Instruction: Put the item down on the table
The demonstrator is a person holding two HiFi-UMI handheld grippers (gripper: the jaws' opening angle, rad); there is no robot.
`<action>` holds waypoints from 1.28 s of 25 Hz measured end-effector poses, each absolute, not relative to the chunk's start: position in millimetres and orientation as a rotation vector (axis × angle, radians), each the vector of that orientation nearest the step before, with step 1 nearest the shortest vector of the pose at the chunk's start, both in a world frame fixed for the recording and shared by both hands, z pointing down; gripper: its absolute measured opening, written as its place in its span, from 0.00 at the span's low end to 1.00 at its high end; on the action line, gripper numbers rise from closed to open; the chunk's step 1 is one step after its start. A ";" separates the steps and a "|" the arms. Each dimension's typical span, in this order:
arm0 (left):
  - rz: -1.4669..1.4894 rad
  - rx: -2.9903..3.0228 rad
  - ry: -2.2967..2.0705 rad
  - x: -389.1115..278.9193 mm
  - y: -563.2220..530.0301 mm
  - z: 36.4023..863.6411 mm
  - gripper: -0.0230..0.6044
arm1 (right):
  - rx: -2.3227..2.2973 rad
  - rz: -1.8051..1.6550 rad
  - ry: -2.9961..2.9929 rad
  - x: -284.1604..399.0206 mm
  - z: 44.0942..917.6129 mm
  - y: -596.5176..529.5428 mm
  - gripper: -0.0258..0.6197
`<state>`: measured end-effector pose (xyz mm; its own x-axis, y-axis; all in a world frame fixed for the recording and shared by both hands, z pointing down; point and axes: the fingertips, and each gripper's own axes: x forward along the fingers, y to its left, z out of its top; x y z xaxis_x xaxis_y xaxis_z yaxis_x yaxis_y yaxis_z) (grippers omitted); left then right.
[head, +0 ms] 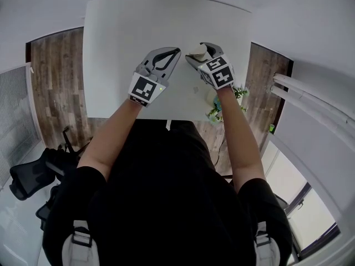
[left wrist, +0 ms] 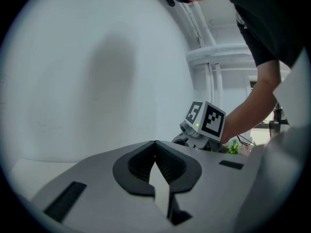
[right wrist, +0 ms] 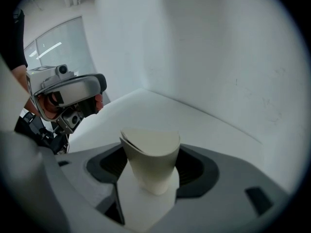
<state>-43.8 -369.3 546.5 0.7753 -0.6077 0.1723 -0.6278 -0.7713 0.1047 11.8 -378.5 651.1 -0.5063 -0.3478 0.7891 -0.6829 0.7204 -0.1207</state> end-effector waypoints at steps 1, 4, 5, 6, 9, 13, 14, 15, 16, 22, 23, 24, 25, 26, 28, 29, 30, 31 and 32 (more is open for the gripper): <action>0.195 2.807 -0.991 -45.5 -372.1 548.3 0.03 | 0.782 0.540 -2.138 9.4 652.2 -382.0 0.51; 0.197 2.783 -1.029 -52.4 -383.2 553.7 0.03 | 0.778 0.520 -2.144 0.0 657.3 -391.7 0.51; 0.200 2.777 -1.045 -54.4 -387.5 555.9 0.03 | 0.775 0.514 -2.146 -2.9 659.3 -394.9 0.51; 0.208 2.773 -1.058 -55.7 -391.7 558.7 0.03 | 0.773 0.508 -2.148 -5.5 661.3 -398.4 0.51; 0.234 2.764 -1.081 -60.2 -402.2 568.1 0.03 | 0.775 0.495 -2.156 -14.9 668.4 -408.6 0.51; 0.254 2.744 -1.110 -72.0 -413.1 577.5 0.03 | 0.742 0.464 -2.160 -32.9 677.7 -414.8 0.51; 0.256 2.739 -1.115 -74.4 -415.2 579.2 0.03 | 0.725 0.454 -2.158 -37.0 680.5 -414.4 0.51; 0.259 2.735 -1.120 -76.3 -417.0 580.6 0.03 | 0.707 0.441 -2.153 -40.1 683.9 -414.0 0.51; 0.261 2.732 -1.123 -77.9 -418.3 581.9 0.03 | 0.690 0.425 -2.146 -42.1 687.8 -413.8 0.51; 0.277 2.706 -1.122 -87.4 -420.0 592.4 0.03 | 0.643 0.387 -2.080 -45.5 713.2 -411.0 0.51; 0.278 2.702 -1.118 -88.7 -419.6 594.2 0.03 | 0.643 0.389 -2.070 -44.7 717.7 -410.6 0.51; 0.276 2.698 -1.115 -90.0 -419.2 595.6 0.03 | 0.645 0.390 -2.062 -44.0 721.6 -410.6 0.51; 0.274 2.694 -1.114 -91.4 -419.2 596.8 0.03 | 0.648 0.391 -2.057 -43.3 724.8 -410.8 0.51; 0.273 2.691 -1.114 -92.9 -419.4 597.7 0.03 | 0.652 0.393 -2.054 -42.6 726.9 -411.1 0.51; 0.279 2.688 -1.115 -95.6 -419.9 599.6 0.03 | 0.658 0.396 -2.046 -41.6 729.6 -411.4 0.51; 0.284 2.687 -1.112 -96.4 -419.8 601.2 0.03 | 0.658 0.399 -2.040 -41.1 731.6 -411.0 0.51; 0.287 2.685 -1.109 -96.9 -419.6 603.1 0.03 | 0.655 0.403 -2.033 -40.5 734.4 -410.1 0.51; 0.289 2.683 -1.106 -97.4 -419.3 604.8 0.03 | 0.651 0.407 -2.025 -39.8 737.7 -409.2 0.51; 0.288 2.681 -1.105 -98.0 -419.2 605.9 0.03 | 0.648 0.410 -2.016 -39.0 741.0 -408.4 0.51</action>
<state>-98.0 -419.2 605.9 0.6968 -0.6664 0.2651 -0.7111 -0.6903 0.1337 -39.0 -408.4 741.0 -0.4130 -0.2777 0.8674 -0.5946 0.8036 -0.0258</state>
